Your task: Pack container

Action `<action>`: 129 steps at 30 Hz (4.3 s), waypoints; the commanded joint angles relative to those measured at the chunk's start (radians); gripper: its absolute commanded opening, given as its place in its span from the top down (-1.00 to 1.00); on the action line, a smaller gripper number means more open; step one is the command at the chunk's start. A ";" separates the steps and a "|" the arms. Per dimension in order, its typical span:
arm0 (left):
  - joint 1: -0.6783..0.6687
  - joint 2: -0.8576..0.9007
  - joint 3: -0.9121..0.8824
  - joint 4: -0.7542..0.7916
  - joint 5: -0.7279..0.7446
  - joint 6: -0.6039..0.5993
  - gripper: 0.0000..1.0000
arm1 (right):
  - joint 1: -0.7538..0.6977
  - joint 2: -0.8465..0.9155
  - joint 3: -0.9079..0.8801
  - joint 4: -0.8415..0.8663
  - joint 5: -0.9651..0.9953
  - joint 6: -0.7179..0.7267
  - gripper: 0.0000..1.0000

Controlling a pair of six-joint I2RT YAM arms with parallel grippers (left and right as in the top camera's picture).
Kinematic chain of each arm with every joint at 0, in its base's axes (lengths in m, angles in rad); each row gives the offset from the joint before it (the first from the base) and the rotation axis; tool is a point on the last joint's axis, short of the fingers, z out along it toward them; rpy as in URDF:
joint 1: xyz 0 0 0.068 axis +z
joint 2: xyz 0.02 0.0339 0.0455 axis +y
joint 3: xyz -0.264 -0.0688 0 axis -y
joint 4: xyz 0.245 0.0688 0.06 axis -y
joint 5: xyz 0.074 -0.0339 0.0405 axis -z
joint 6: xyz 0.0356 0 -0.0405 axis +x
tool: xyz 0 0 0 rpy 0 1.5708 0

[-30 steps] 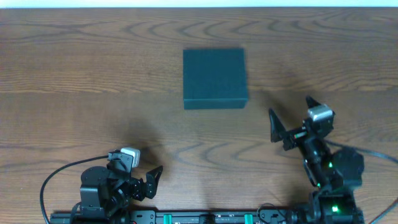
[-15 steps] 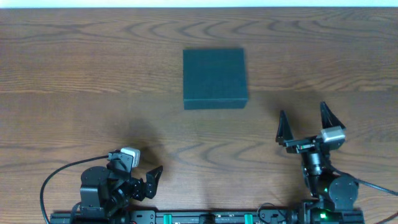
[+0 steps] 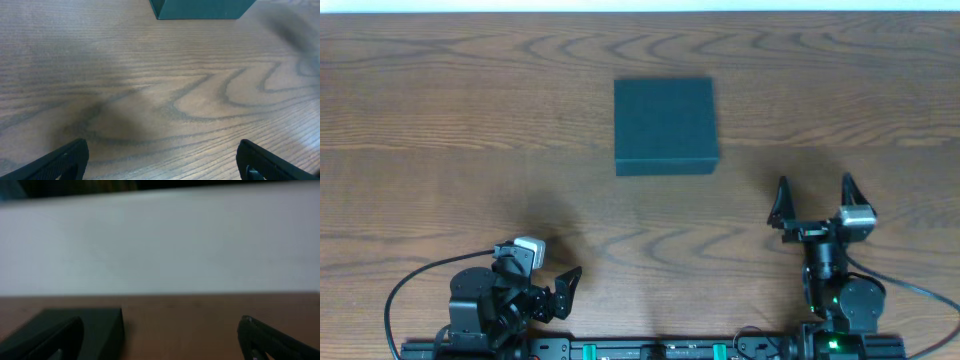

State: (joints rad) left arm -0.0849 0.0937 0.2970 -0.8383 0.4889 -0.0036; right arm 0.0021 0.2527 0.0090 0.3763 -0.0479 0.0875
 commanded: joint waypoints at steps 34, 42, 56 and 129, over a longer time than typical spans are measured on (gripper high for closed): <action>0.006 -0.005 -0.001 0.023 -0.048 0.025 -0.91 | -0.015 0.014 -0.003 -0.451 0.044 0.046 -0.99; 0.006 -0.008 -0.001 0.759 -0.186 0.339 -0.90 | -0.015 0.014 -0.003 -0.451 0.044 0.046 -0.98; 0.006 -0.079 -0.273 1.371 -0.375 0.378 -0.90 | -0.015 0.014 -0.003 -0.451 0.044 0.046 -0.99; 0.031 -0.090 -0.293 0.767 -0.418 0.011 -0.90 | -0.015 0.014 -0.003 -0.451 0.044 0.046 -0.98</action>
State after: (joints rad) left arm -0.0597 0.0101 0.0128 -0.0204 0.0711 0.0216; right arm 0.0021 0.2680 0.0074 -0.0700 -0.0071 0.1226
